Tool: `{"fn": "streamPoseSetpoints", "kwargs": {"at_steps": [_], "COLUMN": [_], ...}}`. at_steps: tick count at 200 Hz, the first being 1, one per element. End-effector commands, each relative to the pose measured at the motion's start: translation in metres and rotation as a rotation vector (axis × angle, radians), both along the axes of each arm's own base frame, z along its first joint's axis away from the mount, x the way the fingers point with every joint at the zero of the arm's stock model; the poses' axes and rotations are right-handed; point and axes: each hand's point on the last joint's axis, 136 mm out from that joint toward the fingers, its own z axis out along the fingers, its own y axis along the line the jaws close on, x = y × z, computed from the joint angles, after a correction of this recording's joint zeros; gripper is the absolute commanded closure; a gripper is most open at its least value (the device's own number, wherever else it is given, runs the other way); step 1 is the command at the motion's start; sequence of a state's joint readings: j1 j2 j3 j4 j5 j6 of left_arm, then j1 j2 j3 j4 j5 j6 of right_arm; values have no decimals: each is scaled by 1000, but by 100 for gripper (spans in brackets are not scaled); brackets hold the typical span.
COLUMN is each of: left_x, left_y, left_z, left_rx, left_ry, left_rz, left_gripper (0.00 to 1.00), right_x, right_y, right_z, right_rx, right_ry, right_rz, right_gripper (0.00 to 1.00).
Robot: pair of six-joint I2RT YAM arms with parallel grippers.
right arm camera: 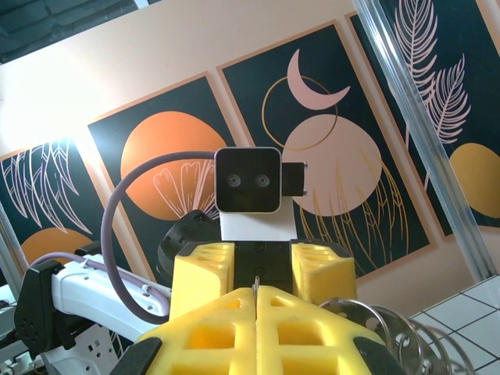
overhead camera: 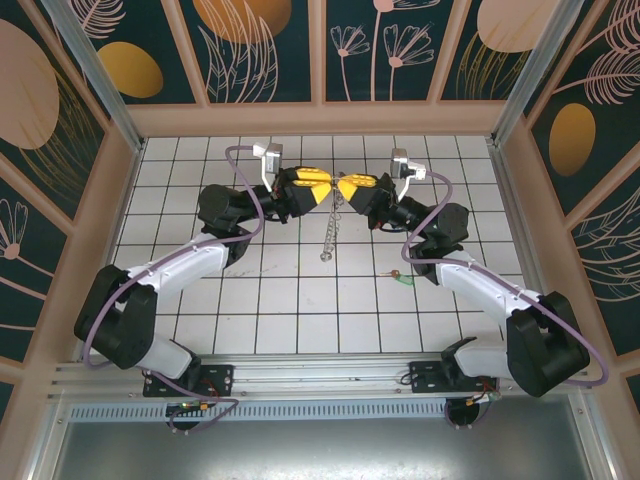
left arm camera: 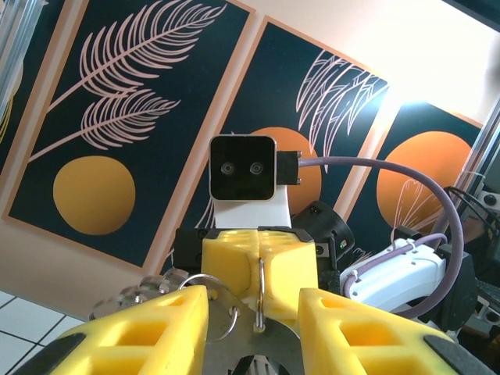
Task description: Put the keys on the keyring
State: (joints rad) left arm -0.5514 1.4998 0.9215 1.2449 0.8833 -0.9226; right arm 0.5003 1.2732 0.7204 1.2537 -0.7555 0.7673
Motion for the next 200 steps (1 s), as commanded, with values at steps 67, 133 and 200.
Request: {"fn": "streamPoseSetpoints", "kwargs": {"at_steps": [67, 133, 200], "left_x": [-4, 2, 10], "left_y": [-2, -5, -13], "left_z": [5, 2, -6], "left_rx": [-39, -38, -29], "left_ry": [-26, -21, -15], "left_rz": [-50, -58, -76], "left_gripper": [70, 77, 99], "right_x": [-7, -1, 4], "right_y": [2, 8, 14], "right_z": [25, 16, 3], "right_rx": [53, 23, -32], "right_ry": [-91, -73, -62], "right_rz": [8, 17, 23], "right_gripper": [100, 100, 100]}}
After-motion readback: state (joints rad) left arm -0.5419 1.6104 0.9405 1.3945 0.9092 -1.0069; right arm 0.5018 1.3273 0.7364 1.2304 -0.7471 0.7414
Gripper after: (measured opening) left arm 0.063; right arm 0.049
